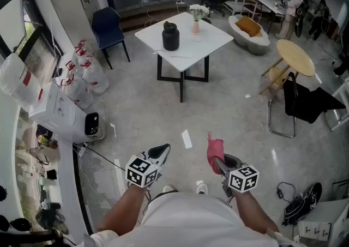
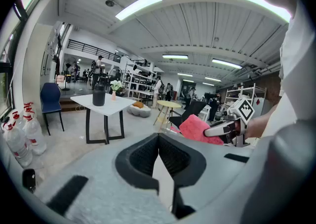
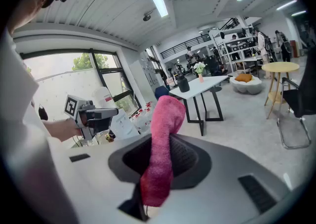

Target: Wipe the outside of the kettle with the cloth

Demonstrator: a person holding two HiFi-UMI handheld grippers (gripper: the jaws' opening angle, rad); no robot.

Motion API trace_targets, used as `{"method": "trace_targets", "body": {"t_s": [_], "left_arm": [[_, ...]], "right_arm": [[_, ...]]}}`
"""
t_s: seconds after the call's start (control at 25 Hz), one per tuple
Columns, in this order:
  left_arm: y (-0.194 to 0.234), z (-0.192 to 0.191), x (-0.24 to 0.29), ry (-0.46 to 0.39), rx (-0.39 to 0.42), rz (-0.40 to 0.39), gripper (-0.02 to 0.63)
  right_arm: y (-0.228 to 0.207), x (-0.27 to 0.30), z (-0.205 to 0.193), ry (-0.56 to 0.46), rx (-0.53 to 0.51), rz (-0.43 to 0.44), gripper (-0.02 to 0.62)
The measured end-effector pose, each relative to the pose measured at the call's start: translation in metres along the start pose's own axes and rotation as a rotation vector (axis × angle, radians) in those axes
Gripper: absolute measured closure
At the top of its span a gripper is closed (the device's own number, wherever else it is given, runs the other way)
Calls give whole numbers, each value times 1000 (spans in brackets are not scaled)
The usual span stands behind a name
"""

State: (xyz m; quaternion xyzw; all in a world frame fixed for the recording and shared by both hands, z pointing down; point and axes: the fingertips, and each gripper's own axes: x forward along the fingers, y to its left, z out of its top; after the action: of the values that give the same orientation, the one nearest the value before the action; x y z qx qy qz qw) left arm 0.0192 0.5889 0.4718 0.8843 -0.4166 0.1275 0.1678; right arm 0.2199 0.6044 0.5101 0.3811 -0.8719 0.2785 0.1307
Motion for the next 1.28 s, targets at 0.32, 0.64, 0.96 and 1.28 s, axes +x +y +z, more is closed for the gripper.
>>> {"method": "trace_targets", "body": {"t_s": [0.32, 0.64, 0.96, 1.28], "left_arm": [[5, 0, -2, -6, -2, -2, 606], [7, -1, -4, -5, 1, -9, 606], [17, -4, -11, -19, -74, -43, 606], [45, -8, -34, -14, -47, -47, 606]], "right_arm": [[3, 3, 0, 0, -5, -7, 502], [10, 6, 0, -7, 12, 13, 499], [35, 17, -3, 18, -4, 43, 492], [51, 42, -3, 31, 6, 6, 491]]}}
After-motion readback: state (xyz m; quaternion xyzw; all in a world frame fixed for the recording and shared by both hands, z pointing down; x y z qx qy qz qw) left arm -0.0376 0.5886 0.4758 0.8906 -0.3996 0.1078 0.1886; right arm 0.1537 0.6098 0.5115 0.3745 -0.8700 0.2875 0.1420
